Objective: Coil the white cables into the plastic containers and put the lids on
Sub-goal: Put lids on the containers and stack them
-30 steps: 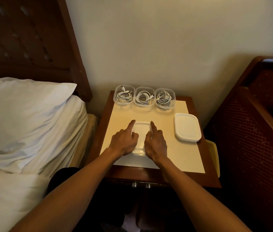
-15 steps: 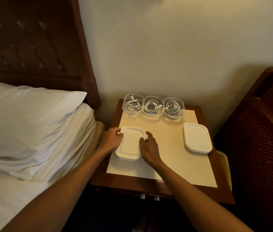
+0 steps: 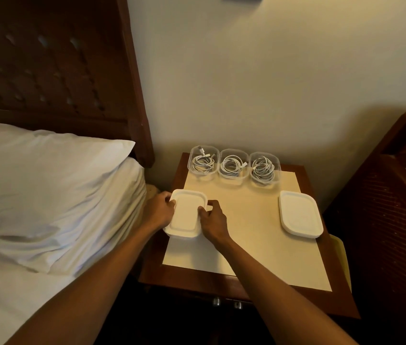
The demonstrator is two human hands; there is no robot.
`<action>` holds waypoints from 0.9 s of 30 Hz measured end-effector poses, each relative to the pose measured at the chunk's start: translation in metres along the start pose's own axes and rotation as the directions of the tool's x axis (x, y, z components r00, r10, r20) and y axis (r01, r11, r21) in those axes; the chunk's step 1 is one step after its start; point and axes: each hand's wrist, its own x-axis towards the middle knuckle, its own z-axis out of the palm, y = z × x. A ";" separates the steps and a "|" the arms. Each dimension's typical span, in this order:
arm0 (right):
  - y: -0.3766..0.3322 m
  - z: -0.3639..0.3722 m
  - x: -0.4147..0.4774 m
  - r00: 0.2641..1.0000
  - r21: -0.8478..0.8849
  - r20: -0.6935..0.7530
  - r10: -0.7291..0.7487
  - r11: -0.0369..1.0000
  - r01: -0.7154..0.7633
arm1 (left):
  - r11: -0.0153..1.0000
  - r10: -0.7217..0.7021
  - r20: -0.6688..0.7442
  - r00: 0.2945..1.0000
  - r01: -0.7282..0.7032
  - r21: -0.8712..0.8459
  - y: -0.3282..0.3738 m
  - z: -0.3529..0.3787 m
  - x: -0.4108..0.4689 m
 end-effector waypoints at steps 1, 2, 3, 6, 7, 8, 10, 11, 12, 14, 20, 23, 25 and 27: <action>0.000 0.000 -0.001 1.000 0.004 0.003 0.004 1.000 -0.004 | 1.000 0.000 -0.003 1.000 0.000 -0.004 0.000 0.000 -0.001; 0.000 0.000 -0.002 1.000 0.005 0.008 0.009 1.000 -0.009 | 1.000 -0.002 -0.008 1.000 0.002 -0.007 0.000 0.000 -0.003; 0.000 0.000 -0.002 1.000 0.006 0.015 0.010 1.000 -0.010 | 1.000 -0.009 -0.013 1.000 0.009 -0.010 -0.001 0.000 -0.004; 0.000 -0.001 -0.005 0.999 0.024 0.054 0.003 1.000 -0.004 | 1.000 -0.022 -0.026 0.999 0.022 0.005 -0.002 0.000 -0.009; 0.001 -0.002 -0.005 0.997 0.042 0.071 0.012 0.999 -0.015 | 0.999 -0.030 -0.029 0.999 0.031 0.026 -0.001 -0.001 -0.011; 0.002 -0.004 -0.004 0.996 0.059 0.087 0.033 0.997 -0.039 | 0.997 -0.030 -0.042 0.999 0.032 0.064 0.002 -0.003 -0.013; 0.003 -0.014 -0.002 0.994 0.066 0.089 0.062 0.996 -0.068 | 0.987 0.007 -0.110 0.994 0.010 0.158 0.010 -0.005 -0.013; 0.004 -0.024 0.000 0.996 0.063 0.066 0.057 0.996 -0.061 | 0.983 0.038 -0.155 0.987 -0.010 0.181 0.018 -0.005 -0.012; 0.004 -0.037 0.004 0.999 0.068 0.028 0.045 0.997 -0.047 | 0.982 0.075 -0.190 0.979 -0.039 0.183 0.027 -0.005 -0.010; 0.006 -0.069 0.018 0.997 0.080 -0.070 0.033 0.996 -0.027 | 0.982 0.153 -0.208 0.966 -0.126 0.138 0.048 0.002 -0.005; 0.002 -0.168 0.080 0.937 -0.111 -0.350 0.007 0.993 -0.048 | 0.954 0.279 -0.116 0.953 -0.289 -0.083 0.112 0.045 0.008; 0.001 -0.197 0.106 0.912 -0.255 -0.411 0.004 0.960 -0.119 | 0.941 0.308 -0.078 0.948 -0.315 -0.125 0.130 0.061 0.016; 0.004 -0.206 0.122 0.910 -0.302 -0.414 0.013 0.941 -0.151 | 0.938 0.309 -0.059 0.949 -0.315 -0.146 0.138 0.070 0.022; 0.008 -0.206 0.134 0.930 -0.365 -0.366 0.033 0.914 -0.176 | 0.934 0.322 -0.037 0.946 -0.324 -0.149 0.143 0.076 0.027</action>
